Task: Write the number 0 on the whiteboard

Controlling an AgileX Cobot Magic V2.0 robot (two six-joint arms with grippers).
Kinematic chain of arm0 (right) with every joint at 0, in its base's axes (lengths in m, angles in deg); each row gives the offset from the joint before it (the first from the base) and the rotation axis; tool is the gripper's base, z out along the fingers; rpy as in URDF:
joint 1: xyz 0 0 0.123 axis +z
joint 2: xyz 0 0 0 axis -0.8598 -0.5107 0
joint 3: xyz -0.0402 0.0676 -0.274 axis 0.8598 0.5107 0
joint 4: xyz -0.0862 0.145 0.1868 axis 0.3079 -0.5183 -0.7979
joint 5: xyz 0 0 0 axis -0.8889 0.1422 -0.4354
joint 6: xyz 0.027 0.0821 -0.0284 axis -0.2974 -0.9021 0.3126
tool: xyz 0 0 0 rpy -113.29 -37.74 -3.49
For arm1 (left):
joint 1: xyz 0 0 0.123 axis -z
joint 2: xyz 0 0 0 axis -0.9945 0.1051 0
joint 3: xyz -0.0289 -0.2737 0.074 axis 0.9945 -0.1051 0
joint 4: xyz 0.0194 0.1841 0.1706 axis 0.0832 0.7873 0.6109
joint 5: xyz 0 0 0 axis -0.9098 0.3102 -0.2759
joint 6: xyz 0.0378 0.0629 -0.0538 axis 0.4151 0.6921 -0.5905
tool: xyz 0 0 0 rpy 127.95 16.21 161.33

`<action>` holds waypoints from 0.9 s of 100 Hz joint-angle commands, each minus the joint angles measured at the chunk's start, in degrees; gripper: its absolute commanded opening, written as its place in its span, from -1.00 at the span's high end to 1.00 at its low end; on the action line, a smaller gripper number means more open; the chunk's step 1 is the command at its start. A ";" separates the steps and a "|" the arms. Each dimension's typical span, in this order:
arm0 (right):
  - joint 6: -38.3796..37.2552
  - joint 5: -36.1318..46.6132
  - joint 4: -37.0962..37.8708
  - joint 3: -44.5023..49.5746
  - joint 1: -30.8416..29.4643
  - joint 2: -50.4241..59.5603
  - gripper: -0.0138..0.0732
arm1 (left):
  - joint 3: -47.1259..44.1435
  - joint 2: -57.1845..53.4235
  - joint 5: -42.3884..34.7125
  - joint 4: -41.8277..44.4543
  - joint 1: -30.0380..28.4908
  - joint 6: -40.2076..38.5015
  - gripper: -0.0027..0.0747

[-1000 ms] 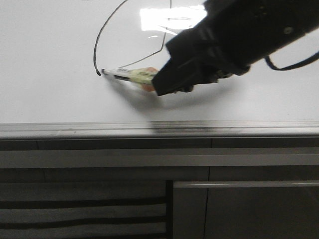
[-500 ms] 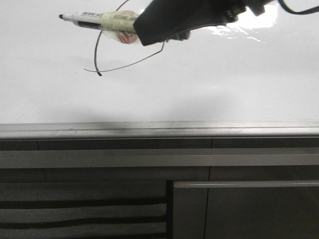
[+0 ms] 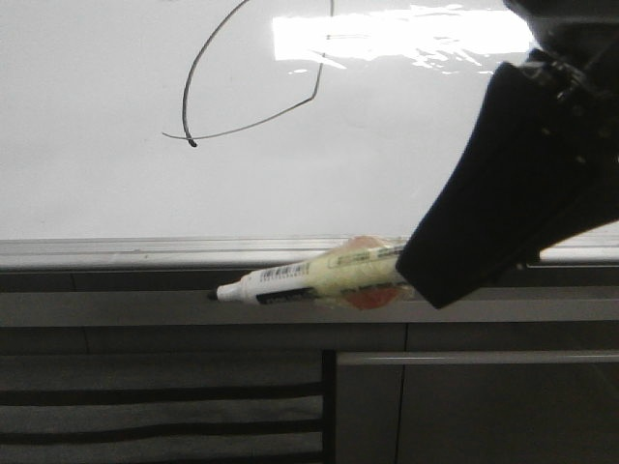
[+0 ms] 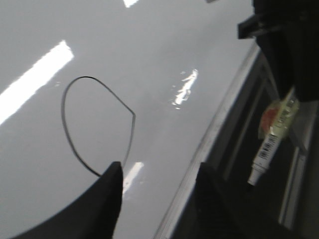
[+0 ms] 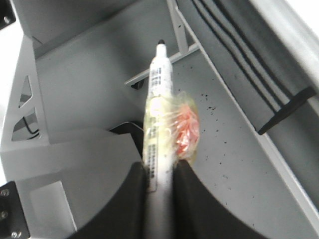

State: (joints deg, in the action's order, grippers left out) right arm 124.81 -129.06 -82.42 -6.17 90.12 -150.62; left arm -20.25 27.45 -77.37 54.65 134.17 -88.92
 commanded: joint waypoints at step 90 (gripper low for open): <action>-2.56 -5.08 -2.71 -9.95 2.89 -0.81 0.84 | 7.93 24.82 -9.15 6.02 4.58 -0.25 -0.07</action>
State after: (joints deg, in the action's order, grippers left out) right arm 122.30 -134.20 -82.36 -14.20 92.97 -152.47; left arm -14.20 52.48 -83.38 61.12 138.51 -88.92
